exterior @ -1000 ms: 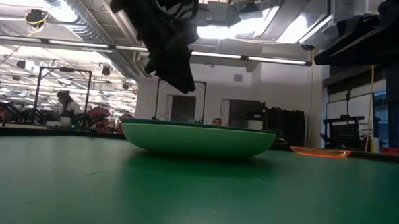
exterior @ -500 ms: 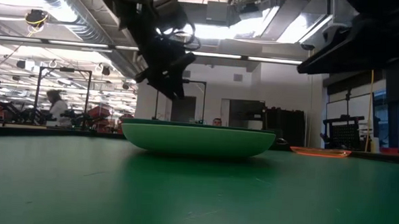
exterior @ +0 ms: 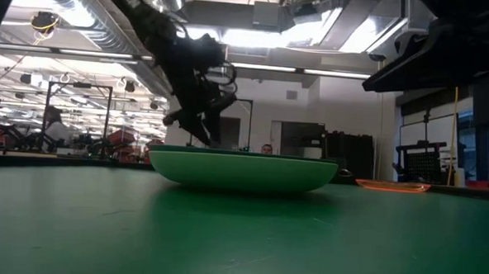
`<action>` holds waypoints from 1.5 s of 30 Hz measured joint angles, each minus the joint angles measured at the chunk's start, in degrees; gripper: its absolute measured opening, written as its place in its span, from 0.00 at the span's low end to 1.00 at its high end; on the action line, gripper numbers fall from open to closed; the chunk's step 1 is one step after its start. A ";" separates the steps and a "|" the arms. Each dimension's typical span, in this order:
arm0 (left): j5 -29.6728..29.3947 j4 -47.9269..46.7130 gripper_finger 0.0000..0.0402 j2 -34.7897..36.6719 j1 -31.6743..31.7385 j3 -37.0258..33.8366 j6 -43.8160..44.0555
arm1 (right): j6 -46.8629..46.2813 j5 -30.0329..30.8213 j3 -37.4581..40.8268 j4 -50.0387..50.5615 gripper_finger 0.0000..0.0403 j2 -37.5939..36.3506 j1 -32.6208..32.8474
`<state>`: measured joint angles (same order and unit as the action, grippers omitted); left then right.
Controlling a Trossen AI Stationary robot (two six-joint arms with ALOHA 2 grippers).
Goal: Stack plastic plates
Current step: Stack the pink plate on top of the blue plate
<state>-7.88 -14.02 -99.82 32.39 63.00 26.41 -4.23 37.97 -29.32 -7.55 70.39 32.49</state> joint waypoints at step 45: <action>13.42 14.17 0.29 -13.09 6.57 -0.02 4.03 | -0.20 -2.63 2.97 -2.97 0.35 0.00 -3.65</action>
<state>5.54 0.15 -112.90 38.95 62.98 30.43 -4.43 35.34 -26.35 -10.52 70.39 28.84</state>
